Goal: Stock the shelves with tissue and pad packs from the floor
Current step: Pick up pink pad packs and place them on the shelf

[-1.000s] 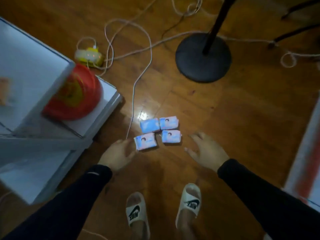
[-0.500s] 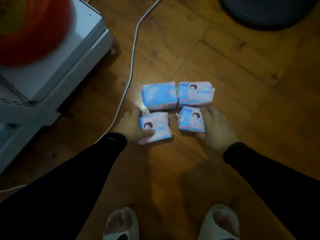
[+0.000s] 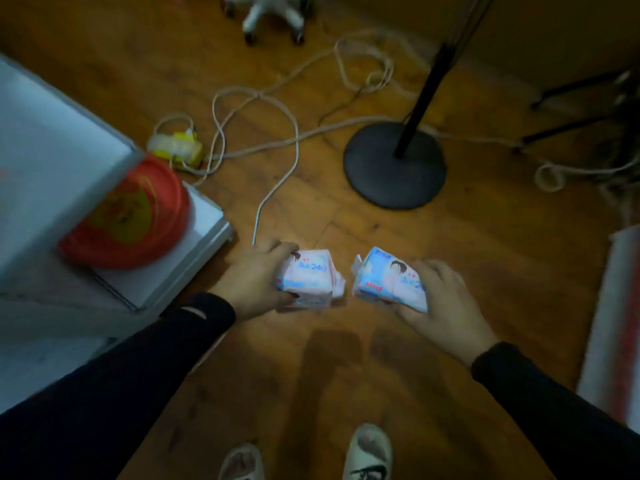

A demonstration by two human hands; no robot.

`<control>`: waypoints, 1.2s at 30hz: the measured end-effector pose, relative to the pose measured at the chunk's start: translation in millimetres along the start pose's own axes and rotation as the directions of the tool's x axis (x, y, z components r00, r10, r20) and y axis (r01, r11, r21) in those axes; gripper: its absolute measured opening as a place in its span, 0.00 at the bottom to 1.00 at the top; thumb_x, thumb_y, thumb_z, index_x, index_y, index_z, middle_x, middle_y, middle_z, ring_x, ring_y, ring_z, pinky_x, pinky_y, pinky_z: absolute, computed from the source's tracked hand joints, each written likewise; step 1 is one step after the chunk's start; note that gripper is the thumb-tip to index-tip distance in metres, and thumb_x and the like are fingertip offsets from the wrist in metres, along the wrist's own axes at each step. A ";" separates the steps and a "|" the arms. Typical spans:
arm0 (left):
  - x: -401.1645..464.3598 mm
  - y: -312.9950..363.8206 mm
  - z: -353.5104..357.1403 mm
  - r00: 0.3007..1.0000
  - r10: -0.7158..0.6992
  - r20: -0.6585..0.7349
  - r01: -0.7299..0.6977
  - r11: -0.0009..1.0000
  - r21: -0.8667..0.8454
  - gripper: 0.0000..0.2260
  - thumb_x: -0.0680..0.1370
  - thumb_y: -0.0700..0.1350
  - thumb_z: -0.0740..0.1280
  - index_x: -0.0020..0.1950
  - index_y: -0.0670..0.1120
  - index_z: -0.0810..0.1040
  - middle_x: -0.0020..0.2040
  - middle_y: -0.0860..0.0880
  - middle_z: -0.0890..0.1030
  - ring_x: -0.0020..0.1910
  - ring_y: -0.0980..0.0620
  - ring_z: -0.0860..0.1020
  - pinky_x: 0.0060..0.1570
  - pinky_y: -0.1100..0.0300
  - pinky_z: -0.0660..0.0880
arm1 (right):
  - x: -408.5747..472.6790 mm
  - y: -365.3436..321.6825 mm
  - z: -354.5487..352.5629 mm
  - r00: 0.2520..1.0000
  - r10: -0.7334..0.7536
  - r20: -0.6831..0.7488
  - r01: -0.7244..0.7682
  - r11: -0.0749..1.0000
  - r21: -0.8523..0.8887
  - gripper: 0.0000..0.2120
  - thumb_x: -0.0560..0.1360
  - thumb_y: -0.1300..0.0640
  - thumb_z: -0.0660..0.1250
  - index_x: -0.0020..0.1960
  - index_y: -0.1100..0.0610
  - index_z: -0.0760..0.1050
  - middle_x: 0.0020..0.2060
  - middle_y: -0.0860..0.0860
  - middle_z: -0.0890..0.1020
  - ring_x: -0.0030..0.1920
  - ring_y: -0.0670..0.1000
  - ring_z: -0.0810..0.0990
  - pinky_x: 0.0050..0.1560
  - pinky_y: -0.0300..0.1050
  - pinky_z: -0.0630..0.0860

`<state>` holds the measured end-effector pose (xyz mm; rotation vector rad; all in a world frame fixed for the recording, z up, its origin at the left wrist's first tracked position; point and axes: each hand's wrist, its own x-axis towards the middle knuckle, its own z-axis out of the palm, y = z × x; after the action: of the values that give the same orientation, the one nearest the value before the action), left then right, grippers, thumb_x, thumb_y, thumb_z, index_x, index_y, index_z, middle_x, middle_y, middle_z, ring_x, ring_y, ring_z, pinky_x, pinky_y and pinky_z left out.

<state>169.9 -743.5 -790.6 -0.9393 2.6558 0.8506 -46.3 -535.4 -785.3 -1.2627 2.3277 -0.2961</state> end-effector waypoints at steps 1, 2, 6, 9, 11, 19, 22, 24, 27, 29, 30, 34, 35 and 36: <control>-4.5 26.3 -39.4 0.999 0.040 -0.023 -0.040 0.999 -0.002 0.38 0.63 0.50 0.78 0.70 0.47 0.68 0.61 0.47 0.71 0.59 0.45 0.73 0.59 0.54 0.70 | -9.4 -9.6 -41.1 0.999 -0.017 -0.027 0.017 1.000 0.007 0.32 0.66 0.40 0.69 0.65 0.54 0.70 0.57 0.53 0.73 0.57 0.56 0.72 0.54 0.44 0.65; -9.7 54.4 -78.6 0.996 0.081 -0.048 -0.081 0.997 -0.001 0.37 0.63 0.49 0.78 0.70 0.47 0.68 0.60 0.47 0.71 0.58 0.46 0.73 0.58 0.54 0.70 | -19.3 -19.8 -82.6 0.998 -0.044 -0.053 0.044 0.999 0.003 0.33 0.66 0.38 0.67 0.66 0.53 0.70 0.57 0.52 0.74 0.58 0.55 0.72 0.54 0.43 0.66; -41.7 163.3 -217.9 0.959 0.263 -0.106 -0.258 0.965 0.052 0.36 0.64 0.50 0.77 0.70 0.50 0.67 0.59 0.52 0.69 0.59 0.50 0.71 0.54 0.58 0.69 | -73.0 -65.3 -244.5 0.978 -0.129 -0.165 0.133 0.991 0.016 0.35 0.68 0.41 0.72 0.71 0.49 0.65 0.62 0.47 0.73 0.62 0.46 0.69 0.56 0.37 0.66; -76.0 241.2 -301.7 0.899 0.425 -0.106 -0.417 0.905 0.091 0.35 0.65 0.50 0.76 0.70 0.50 0.67 0.61 0.52 0.69 0.60 0.51 0.71 0.58 0.55 0.71 | -133.0 -94.1 -346.7 0.956 -0.141 -0.258 0.141 0.990 -0.019 0.36 0.70 0.40 0.70 0.74 0.45 0.60 0.63 0.44 0.68 0.61 0.41 0.67 0.53 0.34 0.66; -103.0 289.4 -347.1 0.859 0.502 -0.099 -0.492 0.864 0.107 0.35 0.66 0.50 0.76 0.70 0.51 0.67 0.62 0.53 0.69 0.60 0.53 0.70 0.59 0.55 0.71 | -183.4 -109.6 -399.3 0.935 -0.128 -0.330 0.124 0.992 -0.033 0.34 0.72 0.40 0.68 0.74 0.43 0.59 0.64 0.43 0.66 0.60 0.37 0.64 0.53 0.32 0.67; -242.7 490.5 -444.5 0.587 0.809 0.043 -0.806 0.578 0.127 0.30 0.68 0.50 0.75 0.68 0.57 0.68 0.60 0.56 0.68 0.57 0.56 0.70 0.55 0.58 0.75 | -444.1 -170.8 -528.3 0.784 0.087 -0.615 -0.167 0.983 -0.075 0.41 0.62 0.31 0.66 0.73 0.39 0.59 0.64 0.44 0.61 0.63 0.38 0.59 0.62 0.33 0.58; -306.1 571.3 -443.9 0.461 0.883 0.088 -0.886 0.453 0.098 0.30 0.68 0.51 0.76 0.67 0.59 0.69 0.59 0.57 0.68 0.58 0.56 0.71 0.54 0.59 0.76 | -555.5 -181.4 -547.7 0.687 0.215 -0.695 -0.297 0.955 0.002 0.38 0.64 0.35 0.71 0.70 0.35 0.59 0.65 0.46 0.63 0.63 0.40 0.63 0.62 0.39 0.65; -355.9 622.6 -434.2 0.353 0.929 0.116 -0.934 0.341 0.111 0.30 0.67 0.51 0.76 0.67 0.59 0.69 0.59 0.57 0.69 0.57 0.56 0.71 0.55 0.59 0.75 | -630.5 -189.0 -550.9 0.609 0.326 -0.723 -0.389 0.917 0.085 0.35 0.67 0.41 0.74 0.68 0.36 0.60 0.62 0.46 0.63 0.59 0.41 0.65 0.55 0.35 0.64; -432.2 693.6 -408.7 0.192 0.968 0.163 -0.981 0.182 0.074 0.30 0.66 0.53 0.77 0.65 0.60 0.70 0.58 0.57 0.71 0.56 0.56 0.73 0.59 0.56 0.73 | -746.7 -199.2 -547.7 0.472 0.435 -0.767 -0.534 0.833 0.144 0.35 0.66 0.39 0.74 0.68 0.41 0.62 0.61 0.45 0.65 0.60 0.43 0.67 0.53 0.38 0.65; -483.3 740.6 -384.6 0.077 0.980 0.184 -0.997 0.071 0.039 0.33 0.62 0.60 0.75 0.65 0.63 0.70 0.59 0.58 0.72 0.58 0.55 0.73 0.62 0.52 0.71 | -823.8 -204.6 -540.3 0.375 0.453 -0.809 -0.601 0.783 0.160 0.35 0.65 0.37 0.74 0.67 0.42 0.64 0.60 0.45 0.67 0.61 0.42 0.66 0.55 0.37 0.65; -510.1 762.9 -370.0 0.021 0.981 0.191 -1.000 0.016 0.026 0.33 0.61 0.61 0.75 0.65 0.63 0.70 0.59 0.57 0.72 0.59 0.55 0.73 0.63 0.52 0.70 | -861.2 -207.6 -534.3 0.328 0.458 -0.826 -0.629 0.758 0.171 0.35 0.65 0.38 0.75 0.67 0.43 0.66 0.60 0.46 0.69 0.60 0.41 0.66 0.57 0.35 0.65; -622.7 837.7 -299.2 -0.181 0.957 0.225 -0.983 -0.172 -0.059 0.31 0.66 0.54 0.78 0.66 0.57 0.71 0.58 0.55 0.71 0.57 0.54 0.73 0.61 0.56 0.69 | -997.1 -216.6 -498.6 0.135 0.528 -0.839 -0.735 0.621 0.272 0.33 0.65 0.41 0.76 0.66 0.43 0.67 0.58 0.45 0.70 0.57 0.41 0.68 0.55 0.36 0.66; -648.0 850.8 -279.8 -0.220 0.946 0.240 -0.976 -0.209 -0.068 0.31 0.66 0.53 0.77 0.67 0.57 0.71 0.57 0.55 0.71 0.56 0.54 0.73 0.60 0.57 0.70 | -1025.0 -216.0 -486.9 0.092 0.549 -0.831 -0.755 0.583 0.301 0.34 0.65 0.41 0.76 0.66 0.42 0.67 0.57 0.44 0.69 0.57 0.41 0.68 0.54 0.36 0.66; -670.7 862.1 -261.1 -0.248 0.934 0.255 -0.969 -0.235 -0.083 0.31 0.66 0.53 0.77 0.67 0.56 0.71 0.56 0.54 0.71 0.55 0.54 0.73 0.58 0.57 0.70 | -1049.2 -214.8 -475.4 0.056 0.564 -0.824 -0.767 0.553 0.326 0.33 0.65 0.41 0.76 0.66 0.42 0.67 0.57 0.44 0.69 0.56 0.40 0.68 0.54 0.37 0.66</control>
<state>152.1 -5.1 55.4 1.7693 2.5965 0.7091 359.9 203.2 28.4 0.3498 3.6180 -0.4465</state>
